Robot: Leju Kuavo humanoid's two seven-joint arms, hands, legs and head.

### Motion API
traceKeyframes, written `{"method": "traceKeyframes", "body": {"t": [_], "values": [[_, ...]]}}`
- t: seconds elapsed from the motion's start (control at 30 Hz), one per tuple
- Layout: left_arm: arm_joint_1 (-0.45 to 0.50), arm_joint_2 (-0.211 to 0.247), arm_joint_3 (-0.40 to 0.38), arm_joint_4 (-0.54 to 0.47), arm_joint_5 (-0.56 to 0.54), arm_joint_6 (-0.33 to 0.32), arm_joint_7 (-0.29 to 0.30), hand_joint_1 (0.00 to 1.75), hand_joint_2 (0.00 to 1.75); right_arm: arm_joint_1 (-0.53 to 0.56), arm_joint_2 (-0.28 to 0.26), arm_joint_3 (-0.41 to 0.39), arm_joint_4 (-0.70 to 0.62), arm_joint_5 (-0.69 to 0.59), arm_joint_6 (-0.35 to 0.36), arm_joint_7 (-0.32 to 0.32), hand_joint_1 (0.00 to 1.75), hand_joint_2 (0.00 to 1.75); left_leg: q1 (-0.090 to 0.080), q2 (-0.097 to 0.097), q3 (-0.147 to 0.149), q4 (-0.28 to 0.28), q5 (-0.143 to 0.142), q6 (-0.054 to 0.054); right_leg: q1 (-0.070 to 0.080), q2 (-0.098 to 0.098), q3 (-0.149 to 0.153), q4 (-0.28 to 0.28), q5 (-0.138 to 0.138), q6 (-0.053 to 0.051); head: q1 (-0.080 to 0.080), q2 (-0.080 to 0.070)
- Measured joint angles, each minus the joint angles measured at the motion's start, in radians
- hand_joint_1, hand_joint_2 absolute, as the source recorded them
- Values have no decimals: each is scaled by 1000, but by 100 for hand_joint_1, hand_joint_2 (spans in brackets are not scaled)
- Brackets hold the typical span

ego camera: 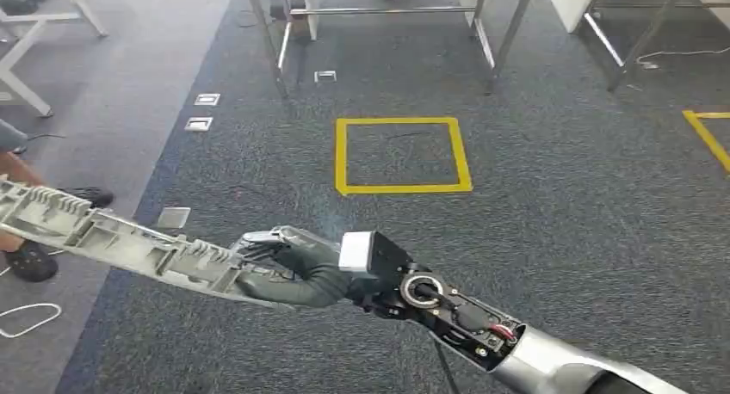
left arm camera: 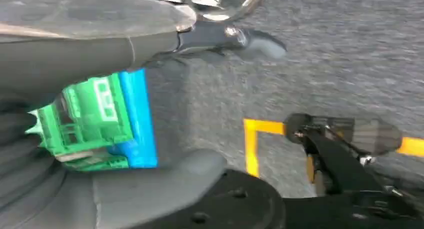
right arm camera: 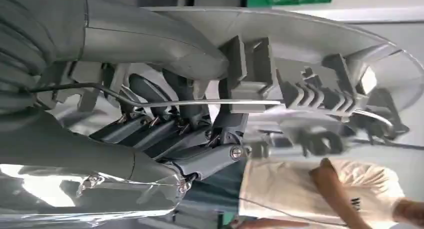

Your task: Take the parts from the cabinet and place them on the table.

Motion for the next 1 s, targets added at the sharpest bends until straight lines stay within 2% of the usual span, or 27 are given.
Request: {"method": "traceKeyframes", "body": {"t": [0.03, 0.1, 0.13, 0.17, 0.2, 0.23, 0.27, 0.3, 0.33, 0.37, 0.4, 0.47, 0.5, 0.57, 0.6, 0.63, 0.67, 0.7, 0.73, 0.77, 0.8, 0.83, 0.87, 0.9, 0.93, 0.97, 1.0], "values": [[2, 0, 0, 0, 1, 0, 0, 0, 175, 1, 0, 1, 0, 0, 2, 0, 175, 175, 4, 2, -53, 39, -40, -8, -3, 0, 23, -5, -16, 1, -2, 0], [6, 2, 0, 0, 3, 0, 0, 0, 175, 3, 0, 2, 0, 0, 1, 0, 175, 175, 9, 5, -123, 36, -161, -16, -11, 1, 74, -12, -55, 5, -2, 0], [9, 3, 0, 0, 3, 0, 1, 0, 175, 3, 0, 2, 1, 0, 0, 0, 175, 175, 11, 6, -141, 2, -196, -19, -17, 4, 103, -12, -76, 10, -3, 0], [14, 5, 0, 0, 4, 0, 2, 0, 175, 3, 0, 2, 2, 0, 1, 0, 175, 175, 13, 8, -149, -50, -191, -20, -22, 5, 130, -12, -97, 15, -3, 0], [18, 7, 0, 0, 4, 2, 2, 0, 175, 5, 0, 2, 4, 0, 2, 0, 175, 175, 15, 11, -150, -119, -133, -24, -27, 6, 157, -12, -120, 21, -3, 0], [23, 8, 0, 0, 5, 2, 2, 0, 175, 7, 0, 3, 6, 0, 4, -2, 175, 175, 17, 22, -148, -203, 3, -24, -28, 4, 174, -14, -144, 28, -3, 0], [31, 7, 0, 0, 6, 2, 3, 0, 175, 8, -1, 3, 9, 0, 4, -3, 175, 175, 18, 39, -157, -286, 160, -24, -24, 6, 197, -7, -169, 33, -3, 0], [27, 8, 0, 0, 8, 2, 3, 0, 175, 11, 0, 6, 10, 0, 7, -5, 175, 175, 15, 53, -148, -275, 168, -18, -17, 7, 199, -17, -192, 42, -3, 0], [24, 10, 0, 0, 8, 2, 3, 0, 175, 8, 3, 7, 8, 3, 7, -4, 175, 175, 15, 41, -140, -268, 166, -11, -17, 1, 234, -36, -215, 47, -2, 0], [21, 8, 0, 0, 8, 2, 3, 0, 175, 6, 5, 7, 8, 3, 6, -3, 175, 175, 20, 37, -131, -267, 152, 1, -14, 2, 257, -19, -194, 57, -7, 0], [16, 5, 0, 0, 8, 2, 5, 0, 175, -2, 8, 6, 8, 2, 3, -3, 175, 175, 19, 35, -116, -265, 137, 10, -16, 2, 232, 32, -166, 62, -7, 0], [15, 5, 0, 0, 8, 3, 5, 0, 175, -4, 9, 9, 7, 3, 9, -5, 175, 175, 19, 25, -80, -266, 114, 25, -19, -1, 120, 217, -104, 68, -2, 0], [14, 5, 0, 0, 8, 3, 5, 0, 175, 0, 9, 10, 7, 3, 9, -5, 175, 175, 17, 23, -58, -269, 96, 29, -18, -2, 61, 286, -117, 69, 4, 0], [15, 6, 0, 0, 8, 3, 5, 0, 175, 5, 9, 10, 8, 3, 8, -4, 175, 175, 13, 15, -4, -279, 58, 36, -15, -1, -31, 342, -220, 66, 6, 0], [16, 8, 0, 0, 10, 3, 5, 0, 175, 8, 9, 10, 8, 3, 8, -2, 175, 175, 10, 9, 31, -287, 37, 37, -15, -1, -66, 335, -283, 63, 4, 0], [17, 9, 0, 0, 11, 2, 5, 0, 175, 10, 9, 10, 10, 3, 7, -1, 175, 175, 6, 4, 69, -295, 14, 39, -14, -1, -95, 307, -327, 58, 5, 0], [18, 10, 0, 0, 11, 2, 5, 0, 175, 11, 9, 10, 11, 3, 7, 0, 175, 175, 1, -1, 105, -301, -6, 40, -9, -1, -113, 263, -327, 52, 5, 0], [20, 10, 0, 0, 11, 1, 5, 0, 175, 13, 9, 10, 11, 3, 7, -1, 175, 175, -4, -3, 142, -308, -30, 41, -5, 0, -127, 196, -267, 39, 5, 0], [23, 10, 0, 0, 11, 1, 5, 0, 175, 14, 8, 10, 13, 3, 7, -1, 175, 175, -7, -3, 173, -316, -53, 42, 2, 1, -135, 116, -134, 22, 5, 0], [33, 0, 0, 0, 13, -1, 5, 0, 175, 19, 5, 11, 18, 3, 8, -1, 175, 175, -1, -2, 187, -320, -73, 45, 14, 3, -144, 20, 77, 4, 3, 0], [24, 3, 0, 0, 14, -3, 4, 0, 175, 24, 4, 12, 19, 2, 7, -5, 175, 175, -6, -18, 210, -317, -93, 35, 29, 14, -143, -14, 153, 6, 3, 0], [19, 2, 0, 0, 13, -3, 2, 0, 175, 25, 5, 13, 19, 3, 6, -2, 175, 175, -3, -16, 226, -336, -113, 31, 34, 15, -117, 3, 118, 13, 3, 0], [16, 3, 0, 0, 13, -4, 1, 0, 175, 20, 8, 11, 15, 3, 5, -3, 175, 175, 2, -17, 258, -339, -110, 29, 33, 16, -106, -1, 98, 9, 2, 0], [12, 3, 0, 0, 12, -5, 1, 0, 175, 11, 12, 13, 14, 4, 4, 0, 175, 175, 3, -15, 244, -303, -82, 24, 34, 15, -88, -2, 84, 4, 8, 0], [5, 3, 0, 0, 11, -5, 1, 0, 175, 6, 18, 12, 14, 3, 3, 0, 175, 175, 1, -13, 205, -218, -49, 19, 25, 20, -57, -8, 71, -1, 6, 0], [4, 3, 0, 0, 11, -5, 1, 0, 175, 6, 17, 12, 14, 3, 5, -1, 175, 175, 2, -5, 145, -120, -12, 13, 23, 18, -37, -14, 53, -1, 5, 0], [1, 3, 1, 0, 11, -5, 1, 0, 175, 7, 19, 14, 14, 3, 5, -2, 175, 175, 2, -1, 75, -35, -6, 7, 20, 16, -15, -18, 33, -5, 3, 0]]}}
